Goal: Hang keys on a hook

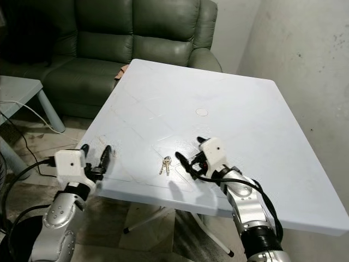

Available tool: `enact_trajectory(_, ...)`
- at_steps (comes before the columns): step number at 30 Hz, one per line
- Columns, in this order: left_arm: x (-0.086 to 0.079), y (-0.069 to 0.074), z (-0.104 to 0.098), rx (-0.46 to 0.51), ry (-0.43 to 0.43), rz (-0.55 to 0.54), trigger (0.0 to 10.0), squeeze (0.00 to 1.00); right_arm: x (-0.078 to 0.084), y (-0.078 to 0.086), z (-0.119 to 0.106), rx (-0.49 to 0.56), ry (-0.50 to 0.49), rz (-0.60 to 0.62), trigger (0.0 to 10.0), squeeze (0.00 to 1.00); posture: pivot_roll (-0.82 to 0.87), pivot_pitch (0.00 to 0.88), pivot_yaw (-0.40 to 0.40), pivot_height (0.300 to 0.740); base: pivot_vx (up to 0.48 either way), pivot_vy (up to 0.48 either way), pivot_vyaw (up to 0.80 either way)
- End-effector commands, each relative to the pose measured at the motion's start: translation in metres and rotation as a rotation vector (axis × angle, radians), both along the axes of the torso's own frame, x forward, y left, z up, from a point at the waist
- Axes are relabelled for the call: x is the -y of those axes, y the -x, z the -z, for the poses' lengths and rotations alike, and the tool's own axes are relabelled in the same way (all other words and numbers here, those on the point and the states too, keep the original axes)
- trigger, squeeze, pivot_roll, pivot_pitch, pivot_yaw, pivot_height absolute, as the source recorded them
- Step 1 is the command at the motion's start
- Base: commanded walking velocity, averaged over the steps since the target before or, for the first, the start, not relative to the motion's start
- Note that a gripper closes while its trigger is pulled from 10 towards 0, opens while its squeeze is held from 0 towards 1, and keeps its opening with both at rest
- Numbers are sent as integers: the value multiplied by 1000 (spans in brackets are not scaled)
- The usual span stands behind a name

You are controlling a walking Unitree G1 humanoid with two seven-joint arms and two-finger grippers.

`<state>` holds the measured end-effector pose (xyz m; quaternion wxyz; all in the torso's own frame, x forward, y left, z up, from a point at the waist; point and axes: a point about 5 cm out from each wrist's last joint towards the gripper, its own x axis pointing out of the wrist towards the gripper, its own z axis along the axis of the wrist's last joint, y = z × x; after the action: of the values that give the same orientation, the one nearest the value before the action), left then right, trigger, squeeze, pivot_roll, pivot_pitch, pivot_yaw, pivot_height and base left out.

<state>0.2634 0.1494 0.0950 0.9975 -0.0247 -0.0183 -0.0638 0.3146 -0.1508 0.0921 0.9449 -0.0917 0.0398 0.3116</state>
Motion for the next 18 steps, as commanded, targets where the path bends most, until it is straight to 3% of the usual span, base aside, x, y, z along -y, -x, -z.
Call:
enact_trajectory(1, 9, 3, -2, 13, -24, 39, 10000, 0, -7, -5, -7, -13, -6, -26, 10000, 0, -79, 2, -79, 740, 0, 0, 0)
enact_trajectory(8, 30, 9, -1, 22, -60, 136, 10000, 0, -23, -6, -5, -75, -15, -91, 10000, 0, -79, 5, -77, 740, 0, 0, 0)
enact_trajectory(18, 41, 8, -3, 39, -107, 207, 10000, 0, -36, -19, -1, -117, 5, -16, 10000, 0, -71, 11, -79, 740, 0, 0, 0)
